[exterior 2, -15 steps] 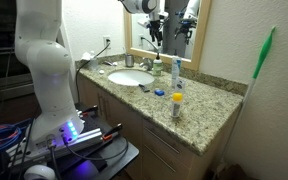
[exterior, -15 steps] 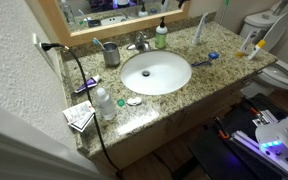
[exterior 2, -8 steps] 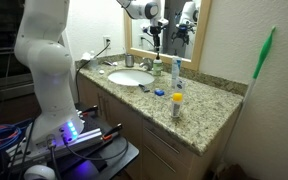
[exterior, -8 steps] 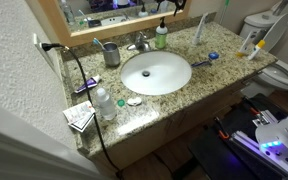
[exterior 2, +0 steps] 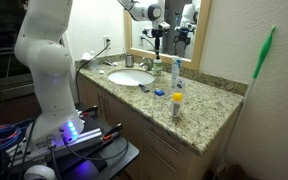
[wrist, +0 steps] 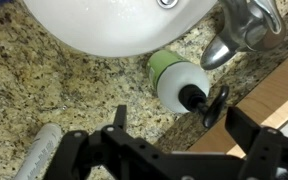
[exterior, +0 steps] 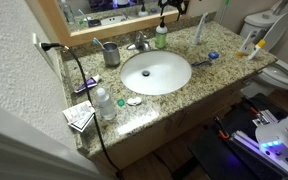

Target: Move the pump bottle forward and then push down on its pump

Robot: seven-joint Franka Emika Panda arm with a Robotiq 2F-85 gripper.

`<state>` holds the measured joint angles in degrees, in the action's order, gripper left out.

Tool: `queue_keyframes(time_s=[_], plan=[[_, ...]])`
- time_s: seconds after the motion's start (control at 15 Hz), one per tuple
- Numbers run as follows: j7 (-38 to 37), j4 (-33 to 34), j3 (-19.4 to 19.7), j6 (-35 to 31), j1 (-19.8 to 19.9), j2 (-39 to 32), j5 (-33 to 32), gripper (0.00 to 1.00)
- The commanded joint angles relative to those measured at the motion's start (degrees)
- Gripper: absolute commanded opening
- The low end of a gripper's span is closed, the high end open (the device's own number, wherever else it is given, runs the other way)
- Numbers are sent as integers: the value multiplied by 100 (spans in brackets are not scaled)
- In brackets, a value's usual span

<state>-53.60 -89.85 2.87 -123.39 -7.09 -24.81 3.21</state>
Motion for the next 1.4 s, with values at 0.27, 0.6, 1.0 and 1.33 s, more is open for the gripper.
queue_keyframes(time_s=[0.27,0.6,1.0,1.33], plan=[[-137,130,-29,-80,42,-176,118,100],[-267,62,-22,-79,16,-155,78,100],[-279,89,-10,-117,-15,-150,25,53],[-296,96,10,-118,-30,-170,-44,17]])
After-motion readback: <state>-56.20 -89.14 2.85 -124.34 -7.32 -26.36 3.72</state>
